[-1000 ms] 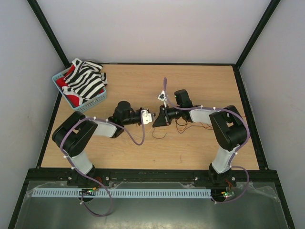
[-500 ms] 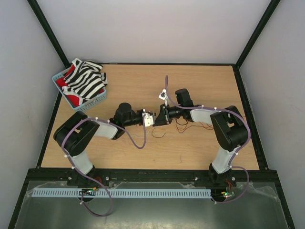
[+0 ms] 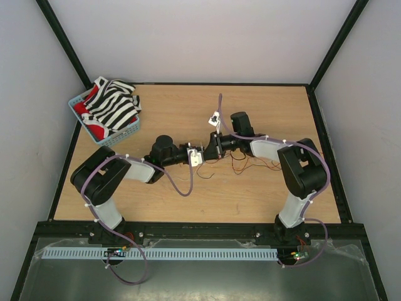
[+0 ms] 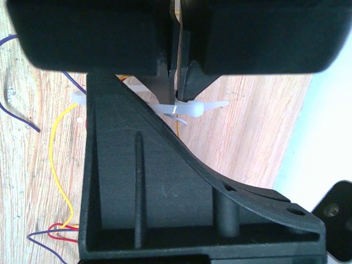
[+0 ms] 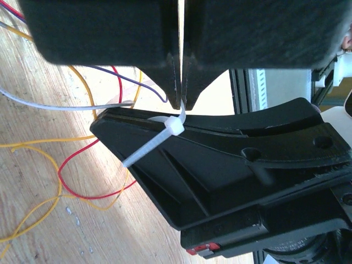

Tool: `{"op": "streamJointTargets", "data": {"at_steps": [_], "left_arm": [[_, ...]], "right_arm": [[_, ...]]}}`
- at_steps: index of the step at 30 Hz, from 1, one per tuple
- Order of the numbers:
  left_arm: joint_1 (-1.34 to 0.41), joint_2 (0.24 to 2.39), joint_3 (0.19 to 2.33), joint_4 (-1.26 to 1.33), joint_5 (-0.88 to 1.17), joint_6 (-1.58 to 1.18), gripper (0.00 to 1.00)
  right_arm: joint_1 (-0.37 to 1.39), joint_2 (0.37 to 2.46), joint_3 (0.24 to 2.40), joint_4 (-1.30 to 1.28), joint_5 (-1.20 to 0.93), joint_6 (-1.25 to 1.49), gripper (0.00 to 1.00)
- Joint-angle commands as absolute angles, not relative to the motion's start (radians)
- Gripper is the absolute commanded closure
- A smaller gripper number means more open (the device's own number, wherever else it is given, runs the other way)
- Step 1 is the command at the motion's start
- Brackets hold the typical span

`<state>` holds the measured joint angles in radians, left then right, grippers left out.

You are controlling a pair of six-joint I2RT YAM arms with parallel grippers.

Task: Zip-tie the wires
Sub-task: Tie the cable at the center of the board.

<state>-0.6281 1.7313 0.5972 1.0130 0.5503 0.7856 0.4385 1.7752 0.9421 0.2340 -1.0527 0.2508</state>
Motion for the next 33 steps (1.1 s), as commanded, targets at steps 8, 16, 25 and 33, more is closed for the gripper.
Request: {"op": "streamJointTargets", "data": {"at_steps": [8, 16, 25, 33], "left_arm": [[-0.647, 1.751, 0.585, 1.028, 0.568, 0.814, 1.0], [-0.649, 1.747, 0.584, 1.04, 0.564, 0.793, 1.0], [-0.65, 1.753, 0.585, 1.04, 0.568, 0.792, 1.0], [-0.659, 1.751, 0.58, 1.04, 0.578, 0.812, 1.0]], "right_arm": [[0.418, 1.812, 1.027, 0.241, -1.042, 0.262, 1.0], [0.413, 1.84, 1.038, 0.193, -1.033, 0.23, 1.0], [0.413, 1.847, 1.063, 0.114, -1.018, 0.187, 1.0], [0.41, 1.867, 1.109, 0.085, -1.013, 0.187, 1.0]]}}
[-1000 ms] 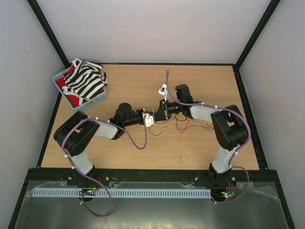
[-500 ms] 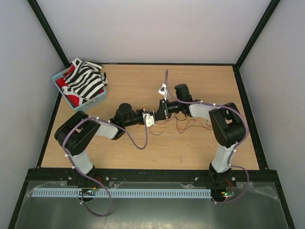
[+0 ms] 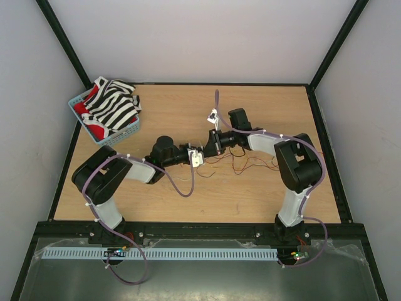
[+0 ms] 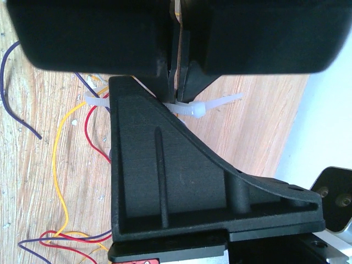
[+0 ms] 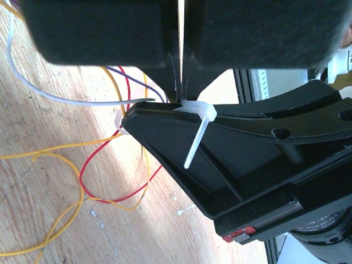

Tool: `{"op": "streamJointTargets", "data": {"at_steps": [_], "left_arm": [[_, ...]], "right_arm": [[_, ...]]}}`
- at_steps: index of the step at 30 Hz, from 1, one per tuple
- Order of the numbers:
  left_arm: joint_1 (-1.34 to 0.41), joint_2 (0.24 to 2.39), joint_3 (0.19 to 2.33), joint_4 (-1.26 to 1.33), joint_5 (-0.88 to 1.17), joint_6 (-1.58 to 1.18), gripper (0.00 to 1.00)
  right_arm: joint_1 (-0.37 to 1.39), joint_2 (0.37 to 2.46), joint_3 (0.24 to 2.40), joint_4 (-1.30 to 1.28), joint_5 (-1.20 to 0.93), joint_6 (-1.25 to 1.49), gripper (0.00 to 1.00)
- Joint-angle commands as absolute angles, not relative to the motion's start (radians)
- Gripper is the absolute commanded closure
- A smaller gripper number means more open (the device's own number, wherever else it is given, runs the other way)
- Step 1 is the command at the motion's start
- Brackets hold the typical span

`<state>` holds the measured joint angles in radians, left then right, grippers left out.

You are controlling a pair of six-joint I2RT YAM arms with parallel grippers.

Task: Zip-tie the wires
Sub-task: Tie the cable at the center of the board.

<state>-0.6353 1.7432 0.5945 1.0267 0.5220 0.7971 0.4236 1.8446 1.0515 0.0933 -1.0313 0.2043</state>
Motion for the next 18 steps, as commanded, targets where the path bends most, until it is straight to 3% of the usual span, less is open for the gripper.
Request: {"op": "streamJointTargets", "data": {"at_steps": [1, 15, 18], "left_arm": [[-0.661, 1.751, 0.579, 1.04, 0.577, 0.813, 1.0], [-0.653, 1.758, 0.592, 1.04, 0.594, 0.722, 1.0], [-0.651, 1.765, 0.594, 1.04, 0.607, 0.705, 0.94]], "right_arm": [[0.409, 1.868, 1.112, 0.082, -1.013, 0.186, 1.0], [0.41, 1.794, 0.985, 0.172, -1.043, 0.119, 1.0], [0.41, 1.792, 0.966, 0.191, -1.036, 0.11, 1.0]]}}
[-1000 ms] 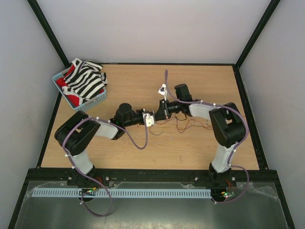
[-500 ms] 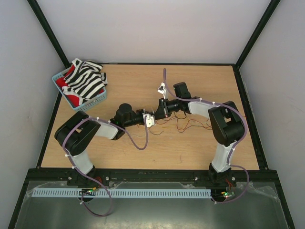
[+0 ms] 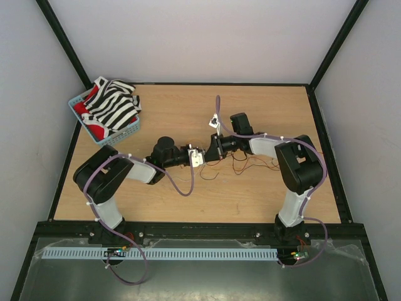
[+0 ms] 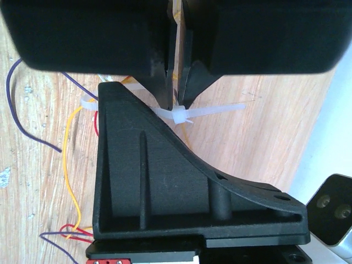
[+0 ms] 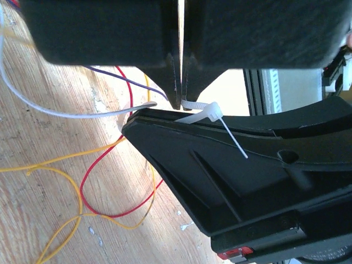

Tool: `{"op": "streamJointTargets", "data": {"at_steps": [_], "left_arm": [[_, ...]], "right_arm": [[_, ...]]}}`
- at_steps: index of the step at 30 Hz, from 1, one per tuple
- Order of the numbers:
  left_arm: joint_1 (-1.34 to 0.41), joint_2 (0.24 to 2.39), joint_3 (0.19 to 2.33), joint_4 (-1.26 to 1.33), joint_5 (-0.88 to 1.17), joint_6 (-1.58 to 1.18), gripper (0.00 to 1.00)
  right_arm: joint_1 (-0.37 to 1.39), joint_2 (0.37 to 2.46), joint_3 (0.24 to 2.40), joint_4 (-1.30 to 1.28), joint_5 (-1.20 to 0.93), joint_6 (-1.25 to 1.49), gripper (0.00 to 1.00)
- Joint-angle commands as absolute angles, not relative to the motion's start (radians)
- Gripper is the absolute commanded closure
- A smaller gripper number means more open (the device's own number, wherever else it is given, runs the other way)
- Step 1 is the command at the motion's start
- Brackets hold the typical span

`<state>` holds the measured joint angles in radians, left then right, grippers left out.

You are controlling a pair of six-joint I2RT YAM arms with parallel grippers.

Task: Zip-tie the wires
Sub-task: Tie the cable at the center of the board.

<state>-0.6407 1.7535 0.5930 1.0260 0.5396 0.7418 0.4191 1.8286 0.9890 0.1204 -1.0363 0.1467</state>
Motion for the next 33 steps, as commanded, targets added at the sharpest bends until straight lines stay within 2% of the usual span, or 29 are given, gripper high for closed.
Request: {"op": "streamJointTargets", "data": {"at_steps": [1, 13, 20, 24, 28, 33], "left_arm": [[-0.649, 1.767, 0.594, 1.04, 0.611, 0.699, 0.91], [-0.582, 1.723, 0.551, 1.029, 0.659, 0.618, 0.61], [-0.49, 1.673, 0.568, 1.031, 0.718, 0.417, 0.57], [-0.427, 1.661, 0.626, 1.029, 0.742, 0.158, 0.52], [-0.353, 1.705, 0.734, 1.025, 0.882, -0.143, 0.52], [-0.324, 1.788, 0.832, 1.048, 1.004, -0.346, 0.49]], "right_arm": [[0.41, 1.792, 0.962, 0.194, -1.034, 0.107, 1.0], [0.409, 1.78, 0.958, 0.207, -1.01, 0.096, 1.0], [0.41, 1.778, 0.956, 0.207, -1.002, 0.083, 1.0], [0.409, 1.772, 0.951, 0.207, -1.005, 0.078, 1.0], [0.409, 1.761, 0.945, 0.207, -1.003, 0.075, 1.0], [0.409, 1.75, 0.936, 0.207, -0.999, 0.076, 1.0]]}}
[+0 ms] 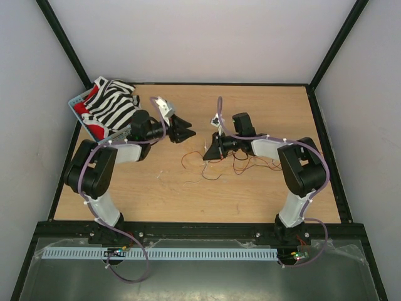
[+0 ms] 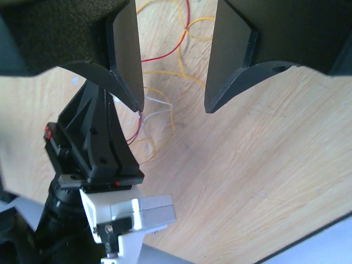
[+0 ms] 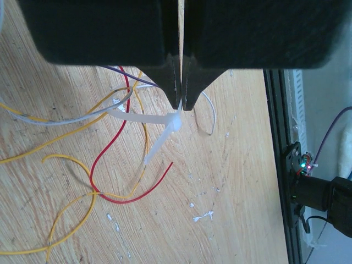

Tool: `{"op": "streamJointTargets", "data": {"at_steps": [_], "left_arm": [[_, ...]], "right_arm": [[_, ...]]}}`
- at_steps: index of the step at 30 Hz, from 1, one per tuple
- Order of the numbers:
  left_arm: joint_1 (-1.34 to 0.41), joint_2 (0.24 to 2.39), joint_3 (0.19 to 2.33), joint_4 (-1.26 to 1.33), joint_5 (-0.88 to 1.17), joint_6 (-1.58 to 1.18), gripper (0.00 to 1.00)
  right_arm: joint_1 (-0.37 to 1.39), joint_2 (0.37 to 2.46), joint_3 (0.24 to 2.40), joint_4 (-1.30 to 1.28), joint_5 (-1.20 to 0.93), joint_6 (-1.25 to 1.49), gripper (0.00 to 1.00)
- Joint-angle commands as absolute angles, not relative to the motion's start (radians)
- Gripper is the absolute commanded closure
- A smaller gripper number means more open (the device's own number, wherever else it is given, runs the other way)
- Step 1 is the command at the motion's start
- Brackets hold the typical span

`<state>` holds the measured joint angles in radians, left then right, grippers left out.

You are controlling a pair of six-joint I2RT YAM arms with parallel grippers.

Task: Zip-tie the wires
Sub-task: Tie the cable at the center of the board.

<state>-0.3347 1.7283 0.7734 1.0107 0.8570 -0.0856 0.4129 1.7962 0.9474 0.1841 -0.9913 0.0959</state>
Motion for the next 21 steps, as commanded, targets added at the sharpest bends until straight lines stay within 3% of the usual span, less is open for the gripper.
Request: {"op": "streamJointTargets", "data": {"at_steps": [1, 10, 21], "left_arm": [[-0.324, 1.802, 0.843, 1.062, 1.017, -0.374, 0.49], [-0.348, 1.938, 0.958, 1.099, 1.154, -0.532, 0.46], [-0.372, 1.979, 0.971, 1.104, 1.138, -0.525, 0.47]], "right_arm": [[0.409, 1.75, 0.936, 0.207, -0.998, 0.076, 1.0], [0.408, 1.756, 0.94, 0.219, -0.999, 0.089, 1.0], [0.409, 1.755, 0.934, 0.233, -1.013, 0.099, 1.0]]}}
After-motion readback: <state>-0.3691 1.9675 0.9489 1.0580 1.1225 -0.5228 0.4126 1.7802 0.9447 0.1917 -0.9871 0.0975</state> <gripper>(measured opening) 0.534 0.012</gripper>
